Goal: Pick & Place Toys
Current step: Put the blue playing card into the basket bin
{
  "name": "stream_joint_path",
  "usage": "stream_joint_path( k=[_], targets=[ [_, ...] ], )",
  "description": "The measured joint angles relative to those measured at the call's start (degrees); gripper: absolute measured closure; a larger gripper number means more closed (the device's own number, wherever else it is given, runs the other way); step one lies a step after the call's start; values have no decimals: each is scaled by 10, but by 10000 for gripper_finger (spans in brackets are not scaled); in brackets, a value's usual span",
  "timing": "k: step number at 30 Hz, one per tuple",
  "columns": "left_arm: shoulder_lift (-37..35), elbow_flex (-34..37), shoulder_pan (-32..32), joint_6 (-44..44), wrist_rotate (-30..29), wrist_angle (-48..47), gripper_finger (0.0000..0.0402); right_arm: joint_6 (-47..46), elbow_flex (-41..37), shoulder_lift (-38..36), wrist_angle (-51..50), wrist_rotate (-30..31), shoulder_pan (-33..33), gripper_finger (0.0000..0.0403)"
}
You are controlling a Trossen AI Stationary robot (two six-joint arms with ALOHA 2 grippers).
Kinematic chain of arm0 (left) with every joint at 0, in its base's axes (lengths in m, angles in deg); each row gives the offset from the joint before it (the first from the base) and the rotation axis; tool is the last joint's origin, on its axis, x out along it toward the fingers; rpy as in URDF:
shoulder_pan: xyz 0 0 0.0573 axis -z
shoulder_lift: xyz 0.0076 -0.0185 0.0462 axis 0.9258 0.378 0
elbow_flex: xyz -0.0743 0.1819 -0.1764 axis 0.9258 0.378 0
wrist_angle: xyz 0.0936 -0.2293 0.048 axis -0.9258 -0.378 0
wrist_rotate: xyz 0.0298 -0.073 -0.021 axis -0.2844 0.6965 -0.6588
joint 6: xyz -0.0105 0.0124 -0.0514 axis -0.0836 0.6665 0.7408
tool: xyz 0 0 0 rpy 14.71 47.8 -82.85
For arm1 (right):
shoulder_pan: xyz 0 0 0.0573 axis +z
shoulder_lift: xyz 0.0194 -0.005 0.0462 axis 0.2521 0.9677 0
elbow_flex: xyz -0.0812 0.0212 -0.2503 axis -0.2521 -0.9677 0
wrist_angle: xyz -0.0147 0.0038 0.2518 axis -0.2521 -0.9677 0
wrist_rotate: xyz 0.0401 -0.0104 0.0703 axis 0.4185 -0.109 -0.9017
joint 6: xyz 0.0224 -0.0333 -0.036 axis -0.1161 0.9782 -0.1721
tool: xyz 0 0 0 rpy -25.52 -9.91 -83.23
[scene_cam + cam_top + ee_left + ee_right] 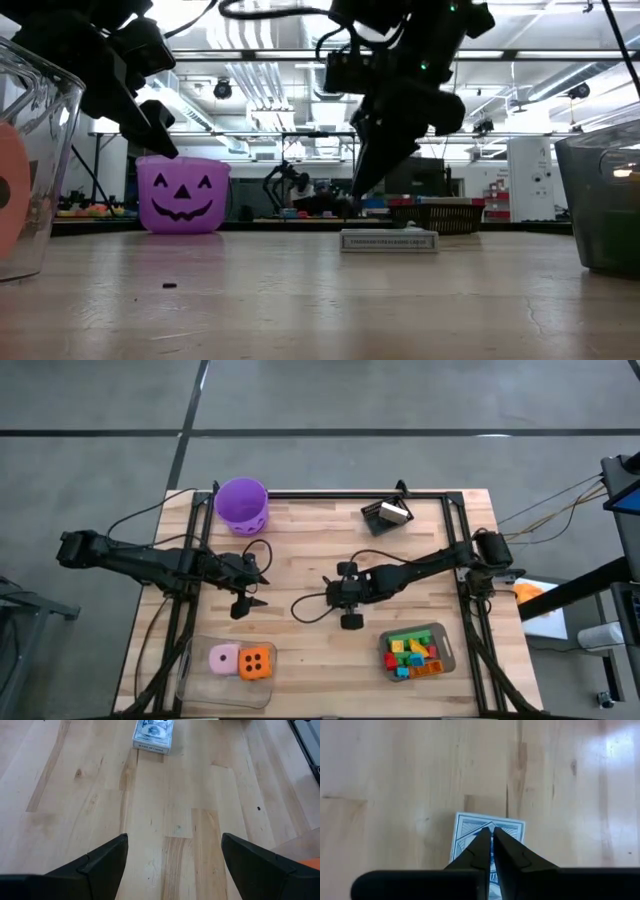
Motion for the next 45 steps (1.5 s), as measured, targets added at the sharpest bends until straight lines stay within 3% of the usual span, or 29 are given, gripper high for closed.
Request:
stream_joint_path(
  k=[4, 13, 18, 33, 45],
  targets=[
    [0, 0, 0, 0, 0, 0, 78, 3, 0, -13, -7, 6, 1, 347],
    [0, 0, 0, 0, 0, 0, 78, -27, 0, -20, -18, 43, 17, 122],
    [0, 0, 0, 0, 0, 0, 78, -92, 12, 2, -95, 41, 12, 51],
    [0, 0, 0, 0, 0, 0, 78, -103, 25, 34, -137, -11, -15, 36],
    [0, 0, 0, 0, 0, 0, 78, -65, 24, 42, -108, -100, -53, 36]
  ],
)
